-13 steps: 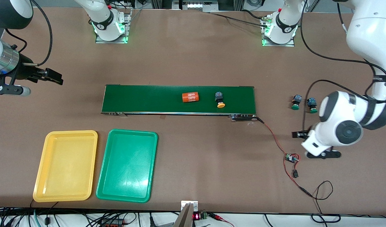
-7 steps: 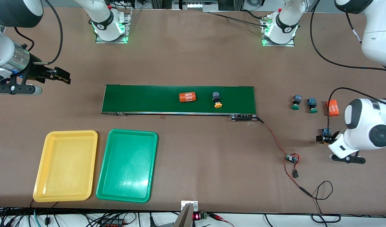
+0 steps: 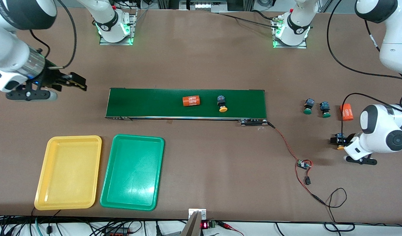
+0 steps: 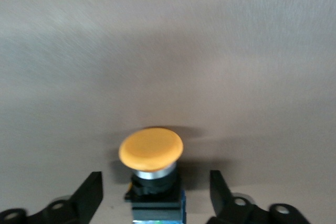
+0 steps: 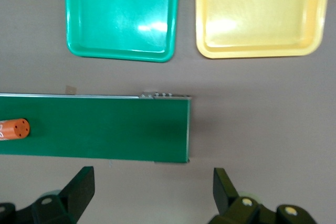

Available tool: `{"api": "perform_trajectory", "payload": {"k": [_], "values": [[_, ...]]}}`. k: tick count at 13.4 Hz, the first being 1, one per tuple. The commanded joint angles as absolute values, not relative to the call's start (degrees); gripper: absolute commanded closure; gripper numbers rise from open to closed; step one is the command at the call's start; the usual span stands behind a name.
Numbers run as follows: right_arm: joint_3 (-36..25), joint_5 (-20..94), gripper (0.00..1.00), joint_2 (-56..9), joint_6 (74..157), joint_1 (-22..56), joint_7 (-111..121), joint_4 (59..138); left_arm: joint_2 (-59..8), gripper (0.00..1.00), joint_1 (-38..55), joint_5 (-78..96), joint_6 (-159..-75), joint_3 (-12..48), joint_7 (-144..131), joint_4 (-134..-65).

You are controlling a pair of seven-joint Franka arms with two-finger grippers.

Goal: Sort buttons by color to trays
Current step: 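Grasp another yellow button with the left gripper while the right gripper approaches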

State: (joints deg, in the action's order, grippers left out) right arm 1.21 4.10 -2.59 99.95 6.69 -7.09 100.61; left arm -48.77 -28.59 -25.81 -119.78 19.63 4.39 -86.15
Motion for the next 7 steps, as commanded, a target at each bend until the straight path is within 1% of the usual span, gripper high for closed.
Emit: {"api": "perform_trajectory", "payload": {"k": [1, 3, 4, 5, 7], "values": [[1.0, 5.0, 0.00, -1.9, 104.5, 9.6, -10.7, 104.8, -47.5, 0.60, -29.7, -26.1, -118.2, 20.9, 4.5, -87.4], [1.0, 4.9, 0.00, -3.2, 106.1, 13.5, -16.3, 105.4, -46.8, 0.69, -29.6, -26.1, -117.6, 21.3, 4.6, -87.3], [1.0, 4.8, 0.00, -3.9, 107.0, 15.7, -18.6, 105.6, -45.7, 0.73, -29.6, -26.1, -115.4, 22.4, 4.6, -87.0], [1.1, 4.8, 0.00, -4.6, 108.2, 17.4, -20.8, 106.0, -45.3, 0.73, -29.7, -26.0, -112.0, 24.8, 4.7, -86.4], [4.0, 4.4, 0.00, -6.2, 111.6, 18.6, -24.2, 106.5, -42.8, 0.73, -29.7, -26.0, -104.3, 31.5, 2.6, -86.4]]}}
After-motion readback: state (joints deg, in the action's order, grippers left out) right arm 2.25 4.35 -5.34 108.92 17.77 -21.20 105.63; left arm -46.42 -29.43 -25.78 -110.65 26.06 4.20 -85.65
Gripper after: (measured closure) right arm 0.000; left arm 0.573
